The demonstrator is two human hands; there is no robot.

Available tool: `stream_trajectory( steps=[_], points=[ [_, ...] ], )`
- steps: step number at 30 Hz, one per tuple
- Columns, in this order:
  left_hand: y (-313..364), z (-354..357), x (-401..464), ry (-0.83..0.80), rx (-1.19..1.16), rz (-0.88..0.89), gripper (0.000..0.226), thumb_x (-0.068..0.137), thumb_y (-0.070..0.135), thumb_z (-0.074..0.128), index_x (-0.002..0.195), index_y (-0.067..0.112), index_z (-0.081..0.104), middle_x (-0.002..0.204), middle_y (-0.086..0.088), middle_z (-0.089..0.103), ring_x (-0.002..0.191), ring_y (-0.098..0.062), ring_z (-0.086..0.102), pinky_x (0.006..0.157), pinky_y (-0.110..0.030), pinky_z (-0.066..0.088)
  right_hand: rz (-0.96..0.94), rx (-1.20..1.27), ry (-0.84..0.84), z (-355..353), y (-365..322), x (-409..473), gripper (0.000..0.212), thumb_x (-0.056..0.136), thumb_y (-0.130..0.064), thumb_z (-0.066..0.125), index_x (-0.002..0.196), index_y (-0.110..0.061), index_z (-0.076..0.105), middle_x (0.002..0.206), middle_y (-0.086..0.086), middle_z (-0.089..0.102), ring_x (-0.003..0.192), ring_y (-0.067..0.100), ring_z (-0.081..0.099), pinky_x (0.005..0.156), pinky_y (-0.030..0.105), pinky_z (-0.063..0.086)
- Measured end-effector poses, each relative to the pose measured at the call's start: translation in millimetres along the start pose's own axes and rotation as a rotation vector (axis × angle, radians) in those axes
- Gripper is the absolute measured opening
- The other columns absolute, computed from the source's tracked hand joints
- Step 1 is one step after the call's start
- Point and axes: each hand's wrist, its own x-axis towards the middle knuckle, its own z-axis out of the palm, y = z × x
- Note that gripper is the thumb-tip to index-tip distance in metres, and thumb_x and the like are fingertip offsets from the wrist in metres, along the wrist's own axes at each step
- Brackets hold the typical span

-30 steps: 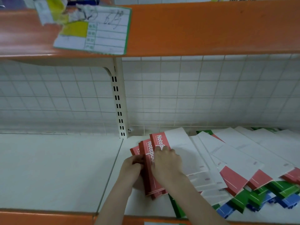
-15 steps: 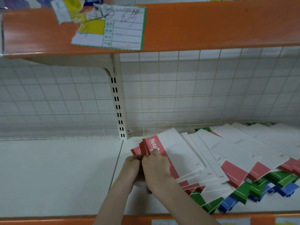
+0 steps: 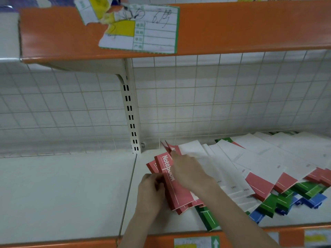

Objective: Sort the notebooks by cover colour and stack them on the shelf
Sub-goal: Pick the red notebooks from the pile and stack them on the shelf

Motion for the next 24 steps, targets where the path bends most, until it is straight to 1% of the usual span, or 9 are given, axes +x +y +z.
stream_trajectory(
  steps=[3, 5, 8, 12, 16, 18, 20, 21, 24],
  points=[
    [-2, -1, -3, 0.018, 0.129, 0.072, 0.043, 0.083, -0.002, 0.055, 0.116, 0.024, 0.065, 0.1, 0.007, 0.064, 0.09, -0.007, 0.055, 0.07, -0.004, 0.032, -0.056, 0.075, 0.061, -16, 4, -12, 0.073, 0.093, -0.002, 0.041, 0.151, -0.027, 0.003, 0.062, 0.001, 0.049, 0.05, 0.014, 0.046, 0.049, 0.027, 0.041],
    [-1, -8, 0, 0.006, 0.021, 0.014, 0.044, 0.08, -0.003, 0.06, 0.113, 0.026, 0.064, 0.094, 0.013, 0.064, 0.081, 0.001, 0.055, 0.065, 0.001, 0.035, -0.083, 0.038, 0.027, -15, -2, -17, 0.064, 0.095, -0.004, 0.039, 0.149, -0.029, 0.015, 0.073, 0.003, 0.057, 0.057, 0.015, 0.054, 0.054, 0.026, 0.046],
    [4, -14, -1, 0.0, -0.195, -0.033, 0.051, 0.079, -0.009, 0.059, 0.109, 0.033, 0.058, 0.098, 0.013, 0.066, 0.08, 0.006, 0.057, 0.068, -0.004, 0.044, -0.065, -0.032, 0.031, -9, -3, -13, 0.029, 0.099, -0.017, 0.038, 0.126, -0.017, 0.048, 0.109, 0.008, 0.064, 0.088, 0.024, 0.064, 0.077, 0.032, 0.054],
    [8, -16, -4, 0.012, -0.495, -0.012, 0.067, 0.079, -0.024, 0.047, 0.118, 0.029, 0.053, 0.104, 0.007, 0.066, 0.092, -0.003, 0.064, 0.076, -0.015, 0.052, -0.11, -0.026, 0.042, -3, -14, -15, 0.038, 0.09, -0.046, 0.047, 0.118, -0.022, 0.051, 0.109, 0.001, 0.063, 0.095, 0.022, 0.062, 0.082, 0.033, 0.052],
    [5, -16, -3, -0.005, -0.623, 0.03, 0.065, 0.081, -0.028, 0.04, 0.124, 0.019, 0.051, 0.116, -0.001, 0.064, 0.104, -0.014, 0.064, 0.09, -0.027, 0.052, -0.107, -0.068, 0.07, -2, -14, -15, 0.037, 0.089, -0.035, 0.049, 0.123, -0.02, 0.047, 0.112, 0.004, 0.062, 0.097, 0.024, 0.06, 0.08, 0.03, 0.048],
    [6, -16, -4, -0.05, -0.66, 0.012, 0.054, 0.087, -0.02, 0.042, 0.126, 0.015, 0.052, 0.115, -0.002, 0.066, 0.101, -0.011, 0.065, 0.084, -0.023, 0.052, -0.119, -0.011, 0.091, -5, -13, -16, 0.048, 0.092, -0.028, 0.044, 0.139, -0.023, 0.034, 0.114, 0.006, 0.062, 0.096, 0.025, 0.06, 0.08, 0.031, 0.048],
    [10, -15, -3, -0.108, -0.739, -0.086, 0.034, 0.097, 0.002, 0.045, 0.126, 0.016, 0.055, 0.109, -0.004, 0.07, 0.097, -0.013, 0.068, 0.077, -0.023, 0.054, -0.136, 0.069, 0.067, -8, -13, -17, 0.062, 0.094, -0.024, 0.043, 0.148, -0.038, 0.016, 0.114, 0.007, 0.062, 0.095, 0.025, 0.059, 0.082, 0.032, 0.048],
    [14, -15, -2, -0.161, -0.812, -0.177, 0.028, 0.099, 0.016, 0.043, 0.122, 0.018, 0.058, 0.105, -0.005, 0.072, 0.093, -0.016, 0.07, 0.073, -0.024, 0.055, -0.147, 0.098, 0.056, -9, -15, -18, 0.064, 0.094, -0.024, 0.042, 0.148, -0.042, 0.013, 0.116, 0.006, 0.062, 0.096, 0.027, 0.059, 0.084, 0.033, 0.048],
    [17, -16, 3, -0.311, -0.976, -0.433, 0.04, 0.098, 0.044, 0.037, 0.114, 0.017, 0.062, 0.108, -0.001, 0.071, 0.083, -0.02, 0.071, 0.067, -0.032, 0.055, -0.175, 0.128, 0.044, -1, -29, -18, 0.06, 0.09, -0.025, 0.043, 0.146, -0.038, 0.022, 0.12, 0.008, 0.062, 0.1, 0.033, 0.059, 0.088, 0.037, 0.048]
  ],
)
